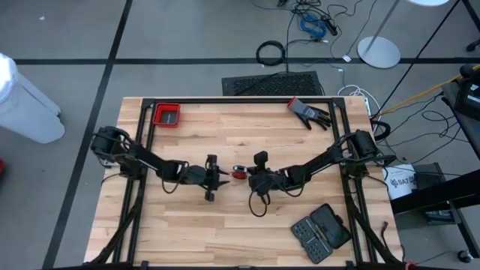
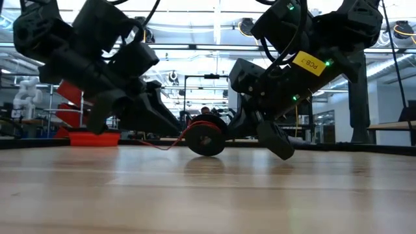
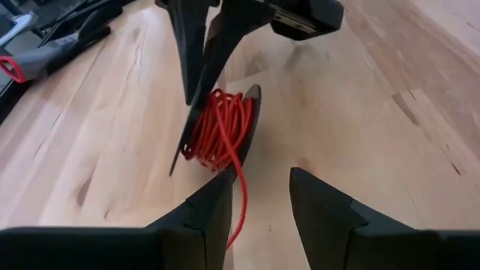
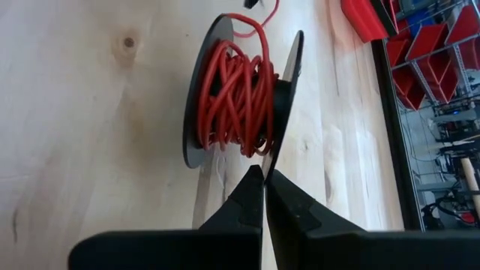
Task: Coil cords
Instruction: Uncoil the red wire from the spool
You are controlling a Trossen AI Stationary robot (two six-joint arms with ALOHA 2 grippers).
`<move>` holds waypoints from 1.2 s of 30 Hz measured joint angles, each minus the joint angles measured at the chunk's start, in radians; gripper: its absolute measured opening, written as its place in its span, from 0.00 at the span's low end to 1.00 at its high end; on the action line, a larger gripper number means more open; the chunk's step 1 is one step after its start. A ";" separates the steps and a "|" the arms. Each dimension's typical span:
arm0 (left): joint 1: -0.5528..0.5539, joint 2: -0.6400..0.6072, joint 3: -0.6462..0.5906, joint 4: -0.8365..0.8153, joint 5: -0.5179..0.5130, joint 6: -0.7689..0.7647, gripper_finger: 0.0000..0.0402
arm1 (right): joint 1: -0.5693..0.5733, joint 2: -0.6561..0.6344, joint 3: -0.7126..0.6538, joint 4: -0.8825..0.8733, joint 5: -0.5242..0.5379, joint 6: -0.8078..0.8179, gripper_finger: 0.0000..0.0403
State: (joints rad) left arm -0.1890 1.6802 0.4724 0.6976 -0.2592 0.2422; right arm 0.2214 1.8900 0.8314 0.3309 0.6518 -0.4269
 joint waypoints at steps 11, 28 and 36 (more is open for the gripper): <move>0.021 0.017 0.007 -0.011 -0.031 -0.001 0.35 | -0.002 0.000 0.000 -0.007 0.000 0.019 0.00; 0.045 0.017 0.007 -0.011 -0.031 -0.049 0.34 | -0.004 0.000 0.000 -0.008 0.000 0.027 0.00; 0.060 0.017 0.007 -0.011 -0.035 -0.045 0.20 | -0.005 0.000 0.000 -0.008 0.000 0.027 0.00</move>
State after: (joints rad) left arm -0.1294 1.6974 0.4789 0.6868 -0.2939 0.1969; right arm 0.2165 1.8896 0.8318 0.3229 0.6514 -0.4000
